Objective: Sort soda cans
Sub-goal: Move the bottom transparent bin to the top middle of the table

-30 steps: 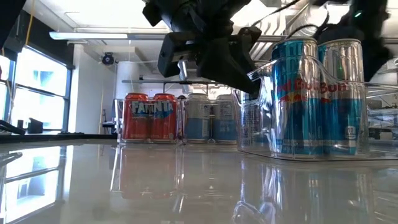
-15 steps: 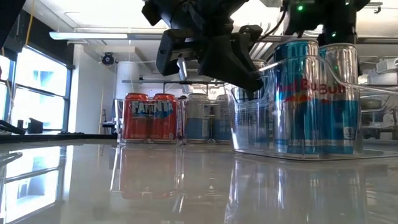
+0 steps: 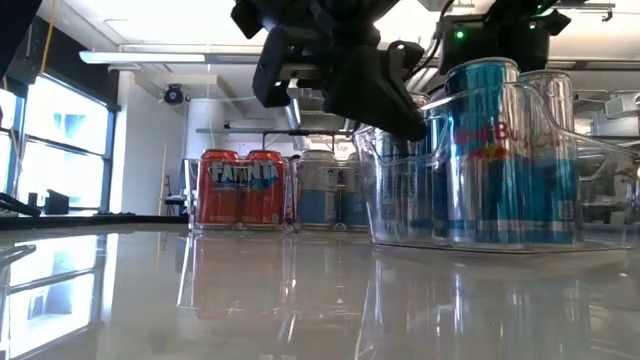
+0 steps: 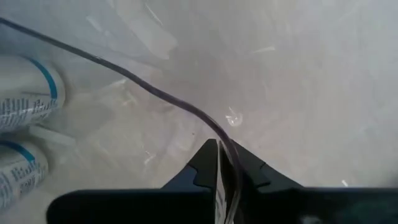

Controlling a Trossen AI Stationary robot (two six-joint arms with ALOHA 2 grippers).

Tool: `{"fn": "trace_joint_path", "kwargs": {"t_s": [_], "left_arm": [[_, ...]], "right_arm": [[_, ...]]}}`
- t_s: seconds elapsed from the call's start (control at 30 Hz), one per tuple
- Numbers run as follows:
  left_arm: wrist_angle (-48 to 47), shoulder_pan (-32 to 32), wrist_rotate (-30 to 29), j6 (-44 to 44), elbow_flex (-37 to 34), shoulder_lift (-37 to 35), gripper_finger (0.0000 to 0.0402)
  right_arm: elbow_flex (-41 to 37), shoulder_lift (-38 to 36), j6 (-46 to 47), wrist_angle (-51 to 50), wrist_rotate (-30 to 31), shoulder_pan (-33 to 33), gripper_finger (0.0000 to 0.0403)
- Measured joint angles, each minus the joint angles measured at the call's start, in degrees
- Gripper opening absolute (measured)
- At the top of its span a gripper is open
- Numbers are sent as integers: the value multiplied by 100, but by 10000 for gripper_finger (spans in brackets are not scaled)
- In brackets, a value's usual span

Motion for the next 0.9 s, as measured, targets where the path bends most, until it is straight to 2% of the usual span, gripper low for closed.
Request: {"fn": "trace_joint_path", "kwargs": {"t_s": [0.17,0.53,0.67,0.9], "left_arm": [[34,106,61,-134,196,38,2],[1011,572,59,-333,242,217,1],[1301,753,44,-469,352,400,1],[1265,989,-143,-556,1081,1104,1]], "right_arm": [[182,2,-889,103,44,-498,4],[633,58,-3304,746,159,-1967,2],[847,318,-3972,952,95,-2375,1],[1426,1131,-4725,1007,174,-2854,1]]}}
